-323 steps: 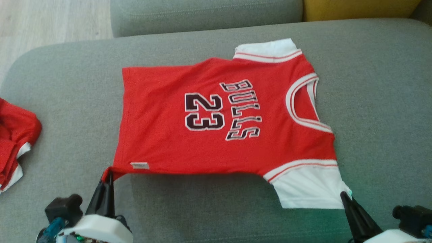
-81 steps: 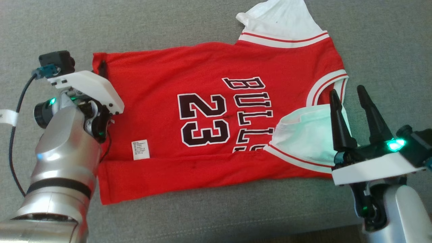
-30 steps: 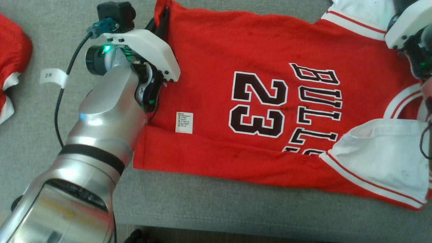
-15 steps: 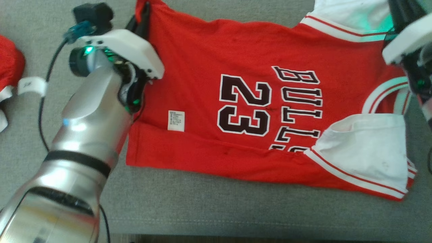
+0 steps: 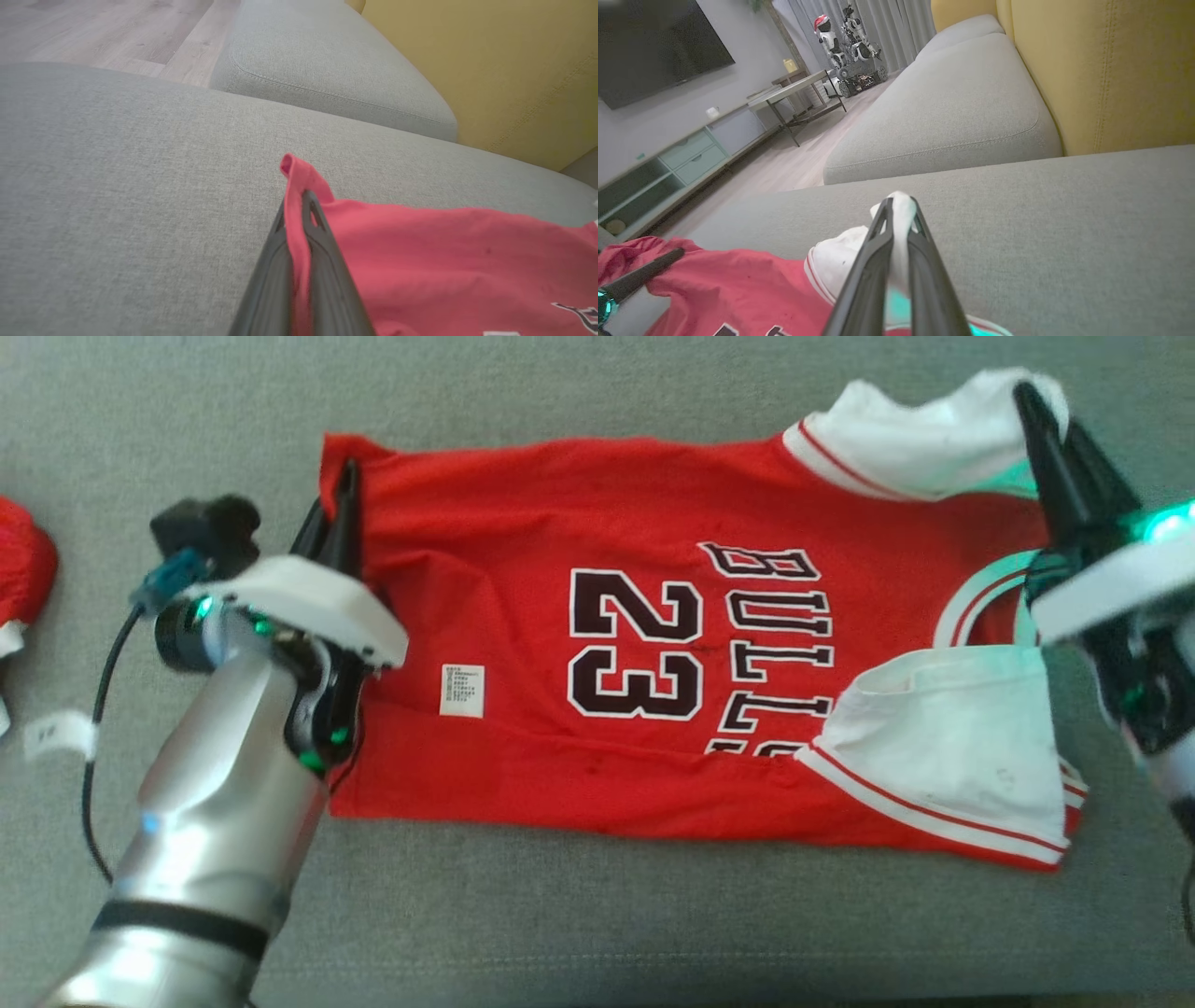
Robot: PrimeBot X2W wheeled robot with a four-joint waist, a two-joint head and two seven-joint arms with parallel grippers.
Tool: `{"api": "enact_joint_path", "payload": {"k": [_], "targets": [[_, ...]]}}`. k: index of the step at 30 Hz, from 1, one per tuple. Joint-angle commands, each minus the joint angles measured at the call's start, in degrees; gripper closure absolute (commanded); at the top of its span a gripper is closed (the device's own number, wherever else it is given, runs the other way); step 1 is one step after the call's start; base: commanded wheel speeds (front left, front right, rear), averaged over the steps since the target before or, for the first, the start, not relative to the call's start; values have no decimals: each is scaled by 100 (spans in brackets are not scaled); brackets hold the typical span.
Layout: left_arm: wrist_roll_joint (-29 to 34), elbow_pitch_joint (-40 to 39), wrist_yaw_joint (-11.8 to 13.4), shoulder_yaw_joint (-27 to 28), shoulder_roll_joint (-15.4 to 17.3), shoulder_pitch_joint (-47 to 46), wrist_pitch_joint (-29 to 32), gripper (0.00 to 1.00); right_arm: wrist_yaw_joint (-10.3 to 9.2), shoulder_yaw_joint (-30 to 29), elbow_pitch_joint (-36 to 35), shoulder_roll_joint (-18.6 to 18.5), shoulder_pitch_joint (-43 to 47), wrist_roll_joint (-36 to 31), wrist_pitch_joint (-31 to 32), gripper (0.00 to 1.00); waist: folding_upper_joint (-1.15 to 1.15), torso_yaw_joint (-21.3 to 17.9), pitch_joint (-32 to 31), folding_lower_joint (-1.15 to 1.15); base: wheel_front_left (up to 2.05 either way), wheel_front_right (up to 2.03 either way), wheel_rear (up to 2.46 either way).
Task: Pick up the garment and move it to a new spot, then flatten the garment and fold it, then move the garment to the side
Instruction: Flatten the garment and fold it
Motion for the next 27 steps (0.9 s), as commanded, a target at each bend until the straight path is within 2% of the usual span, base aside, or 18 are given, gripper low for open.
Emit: {"api": "enact_joint_path", "payload": {"k": [1, 5, 10, 16, 18, 23, 25, 27], "targets": [[23, -313, 68, 241, 298, 94, -70, 100, -4, -124, -348, -197, 346, 128, -99, 100, 0, -67, -99, 0, 0, 0, 0], [-72, -855, 126, 367, 447, 665, -71, 100, -4, -449, -1043, -347, 1116, 241, -162, 100, 0, -158, -240, 0, 0, 0, 0], [-234, -1285, 189, 474, 559, 1102, -32, 100, -4, -633, -1444, -379, 1676, 133, -67, 100, 0, -225, -313, 0, 0, 0, 0], [-504, -1794, 350, 589, 658, 1808, 151, 100, -4, -924, -1675, -168, 2476, 17, 184, 100, 0, -264, -373, 0, 0, 0, 0], [-576, -1906, 400, 591, 639, 2001, 207, 94, -4, -1014, -1649, -87, 2695, -143, 261, 100, 0, -263, -393, 0, 0, 0, 0], [-681, -2049, 518, 592, 628, 2369, 284, 94, -4, -1184, -1601, 219, 3131, -459, 453, 100, 0, -266, -441, 0, 0, 0, 0], [-710, -2065, 548, 578, 631, 2477, 330, 87, -4, -1223, -1595, 332, 3257, -587, 545, 100, 0, -264, -458, 0, 0, 0, 0], [-724, -2074, 571, 562, 631, 2560, 347, 61, -4, -1286, -1589, 441, 3379, -674, 619, 100, 0, -261, -480, 0, 0, 0, 0]]}}
